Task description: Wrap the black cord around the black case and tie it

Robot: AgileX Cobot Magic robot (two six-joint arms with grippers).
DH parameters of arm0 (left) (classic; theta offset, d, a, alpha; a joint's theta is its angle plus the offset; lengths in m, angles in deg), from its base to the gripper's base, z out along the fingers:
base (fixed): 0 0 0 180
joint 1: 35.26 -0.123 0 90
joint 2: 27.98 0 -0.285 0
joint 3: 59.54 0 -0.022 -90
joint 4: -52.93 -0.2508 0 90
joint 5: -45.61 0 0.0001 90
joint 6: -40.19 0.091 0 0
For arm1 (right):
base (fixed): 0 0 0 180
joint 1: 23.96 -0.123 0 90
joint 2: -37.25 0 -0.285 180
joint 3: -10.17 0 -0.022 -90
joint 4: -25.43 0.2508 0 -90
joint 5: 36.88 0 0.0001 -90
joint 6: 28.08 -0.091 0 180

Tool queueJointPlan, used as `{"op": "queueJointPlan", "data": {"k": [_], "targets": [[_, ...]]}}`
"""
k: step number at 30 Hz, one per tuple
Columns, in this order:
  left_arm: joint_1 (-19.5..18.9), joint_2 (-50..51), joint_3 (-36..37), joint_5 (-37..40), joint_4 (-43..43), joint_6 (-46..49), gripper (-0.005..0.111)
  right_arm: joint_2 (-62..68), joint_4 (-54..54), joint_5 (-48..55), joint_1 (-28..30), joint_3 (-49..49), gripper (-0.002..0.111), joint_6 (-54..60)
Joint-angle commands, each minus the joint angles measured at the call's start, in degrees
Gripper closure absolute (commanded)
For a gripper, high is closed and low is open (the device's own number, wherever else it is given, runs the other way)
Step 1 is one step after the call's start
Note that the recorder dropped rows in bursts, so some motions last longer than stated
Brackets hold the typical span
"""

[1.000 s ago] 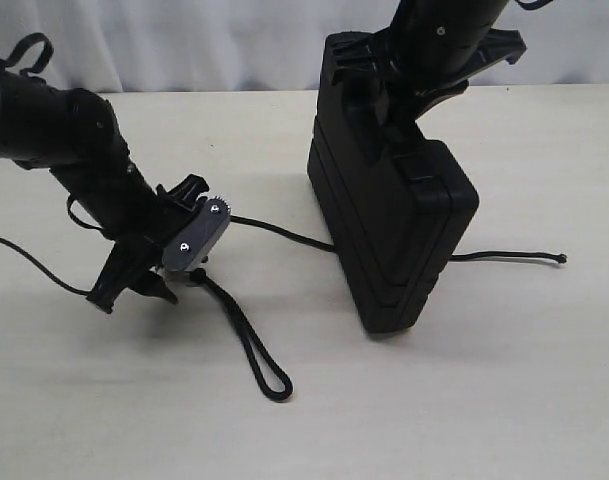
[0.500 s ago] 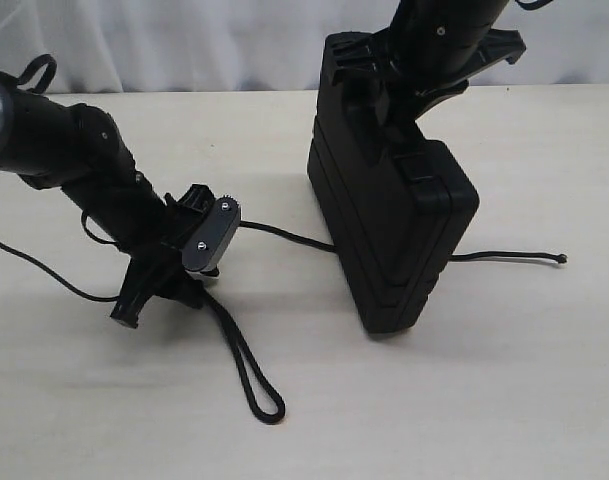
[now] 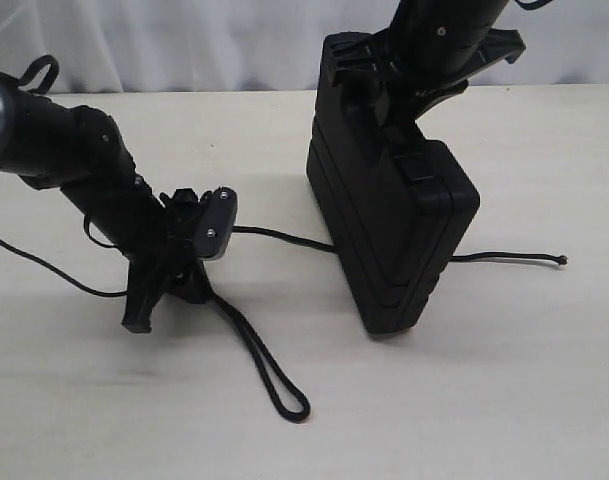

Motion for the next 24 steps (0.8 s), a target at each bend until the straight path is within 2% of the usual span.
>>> {"op": "queueJointPlan", "data": {"k": [1,4,12,24], "targets": [[0.1,-1.8,0.1,0.9,8.2,-1.0,0.107,-0.8,0.4,1.8,0.0,0.0,0.104,0.6],[-1.1,-5.7,0.1,0.1,9.8,-3.7,0.107,-0.8,0.4,1.9,0.0,0.0,0.104,0.6],[-7.8,-13.7,0.1,-3.1,30.3,-5.2,0.107,-0.8,0.4,2.1,0.0,0.0,0.104,0.6],[-7.3,-14.0,0.1,-12.4,36.1,-11.5,0.107,-0.8,0.5,2.2,0.0,0.0,0.104,0.6]]}}
